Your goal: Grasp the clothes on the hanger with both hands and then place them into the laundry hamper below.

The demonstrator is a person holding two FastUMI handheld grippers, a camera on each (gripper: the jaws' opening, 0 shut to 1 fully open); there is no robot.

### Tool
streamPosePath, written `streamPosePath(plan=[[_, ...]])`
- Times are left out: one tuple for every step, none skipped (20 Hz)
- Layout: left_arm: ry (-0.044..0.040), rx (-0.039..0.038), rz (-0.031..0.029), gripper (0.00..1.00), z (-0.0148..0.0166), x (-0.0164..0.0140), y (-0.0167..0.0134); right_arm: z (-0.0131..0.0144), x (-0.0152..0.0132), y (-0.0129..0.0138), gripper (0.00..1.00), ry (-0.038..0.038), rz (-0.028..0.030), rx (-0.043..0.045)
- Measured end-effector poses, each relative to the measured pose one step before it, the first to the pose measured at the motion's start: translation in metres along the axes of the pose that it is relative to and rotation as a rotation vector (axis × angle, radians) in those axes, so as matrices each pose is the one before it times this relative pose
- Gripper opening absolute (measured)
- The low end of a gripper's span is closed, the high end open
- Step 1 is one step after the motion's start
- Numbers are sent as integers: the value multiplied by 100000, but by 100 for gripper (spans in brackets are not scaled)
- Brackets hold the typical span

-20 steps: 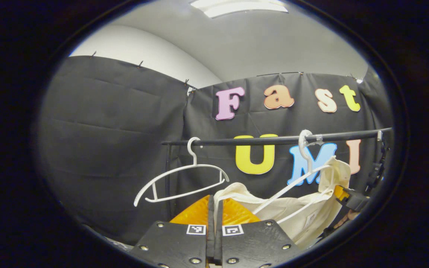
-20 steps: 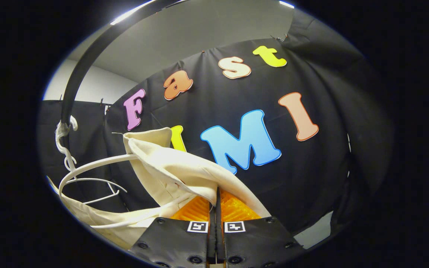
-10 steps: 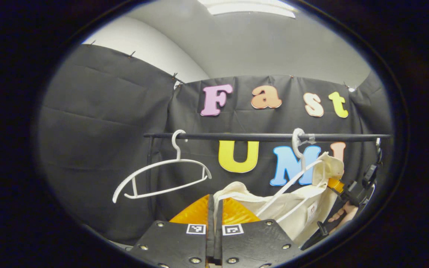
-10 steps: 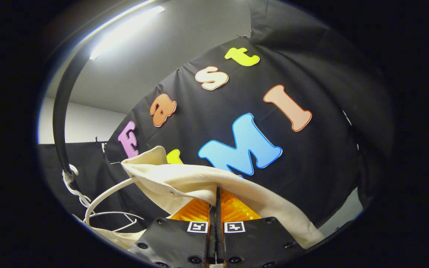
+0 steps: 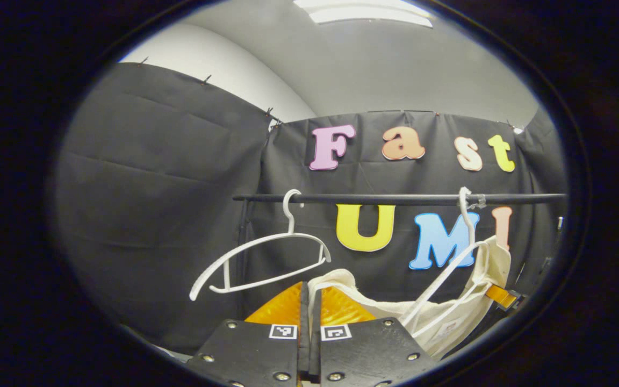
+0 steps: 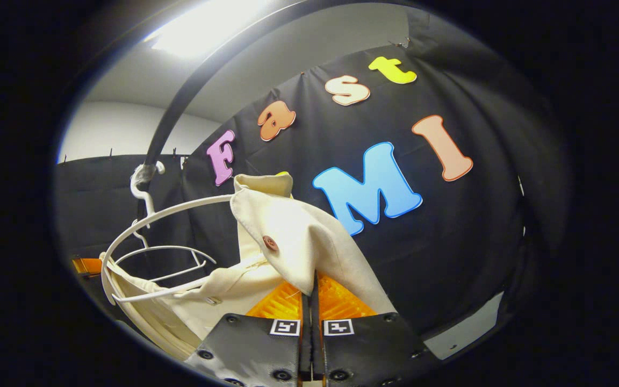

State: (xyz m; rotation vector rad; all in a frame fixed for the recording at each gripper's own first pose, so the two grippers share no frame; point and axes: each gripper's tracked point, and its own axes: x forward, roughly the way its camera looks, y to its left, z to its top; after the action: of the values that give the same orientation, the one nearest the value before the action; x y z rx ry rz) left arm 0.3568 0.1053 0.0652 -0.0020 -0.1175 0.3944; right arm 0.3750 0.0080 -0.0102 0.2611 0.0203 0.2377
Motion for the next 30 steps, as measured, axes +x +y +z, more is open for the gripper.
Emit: streamPosePath(plan=[[28,-271,32,1,36,-302,420,-167,-695,125,2,1379,960,-608],[-222,126,-83,0,325,-132,337,288,-644,204,2,208,716,-878],[-654,122,-206,0,346,-301,133,640,-384,294,2,-976,544,-1471],[-754,410,-102,1,444,-115,72,892,-502,198,2,-2108,557,-1464],[-1002,413,-251,1,511,-81,-13,839,-511,464,2,-1824,1318,-98],[-717,-14,-534,1,452,-75,-128,702,-20,156,0,-1317,750,986],[-417,-699,-994,1,222,70,-295,695,-348,51,2,-1392,481,1250],[166,-968,-1359,0,180,114,-271,483,49,-317,2,-633,-1068,474],[-267,-416,-1268,0,250,187,-263,228,-140,-212,2,-781,-950,958],[-446,918,-819,1,53,27,-135,550,-37,-174,2,-1817,-1712,999],[-467,1684,-686,1,33,393,-474,638,-114,-212,2,-2624,-2031,1027],[-545,1108,-1107,0,79,143,-574,707,97,-88,1,-2780,-1578,1574],[-424,238,-1265,1,87,-61,-657,181,374,-162,2,-2039,-1738,2197],[-326,-1134,-1441,2,139,-98,-413,-206,642,-345,0,843,-1821,3406],[-58,-1111,-1022,1,49,-258,-153,-918,465,-441,1,2570,-1685,4041],[340,-893,-582,1,-118,-283,180,-1244,508,-577,2,4276,-1488,3653],[128,-1108,-663,1,-145,-297,288,-959,178,-582,5,3830,-669,2397],[31,-1053,-503,1,-82,-214,297,-662,187,-329,7,1682,307,-924],[236,-588,-767,1,-142,-221,97,-125,216,-203,7,567,-77,-3106],[-15,458,208,1,31,-110,268,-340,194,81,7,1759,757,-2580],[-6,1251,925,1,28,340,329,-566,-75,549,7,1528,1241,-2174],[107,701,566,1,-1,264,49,-491,-156,600,7,1919,2148,-1909],[-7,-531,-809,2,9,339,-436,-431,-51,264,8,1312,807,-2464],[-140,-1116,-1108,0,12,248,-433,-220,57,109,3,-3,867,-3152],[631,-326,-400,0,-287,71,61,-129,60,79,11,273,543,-2221],[885,656,205,0,-383,34,137,-354,105,372,11,1723,1845,112],[625,1112,341,1,-112,-165,-31,-298,232,685,11,1045,1680,875],[290,1379,574,1,-113,-215,61,699,-1264,-74,3,-933,36,-1612],[420,1059,433,1,-103,35,271,-318,288,24,2,-979,601,-3753],[-140,340,62,0,151,-44,168,170,-353,-377,1,-264,-995,-3362]])
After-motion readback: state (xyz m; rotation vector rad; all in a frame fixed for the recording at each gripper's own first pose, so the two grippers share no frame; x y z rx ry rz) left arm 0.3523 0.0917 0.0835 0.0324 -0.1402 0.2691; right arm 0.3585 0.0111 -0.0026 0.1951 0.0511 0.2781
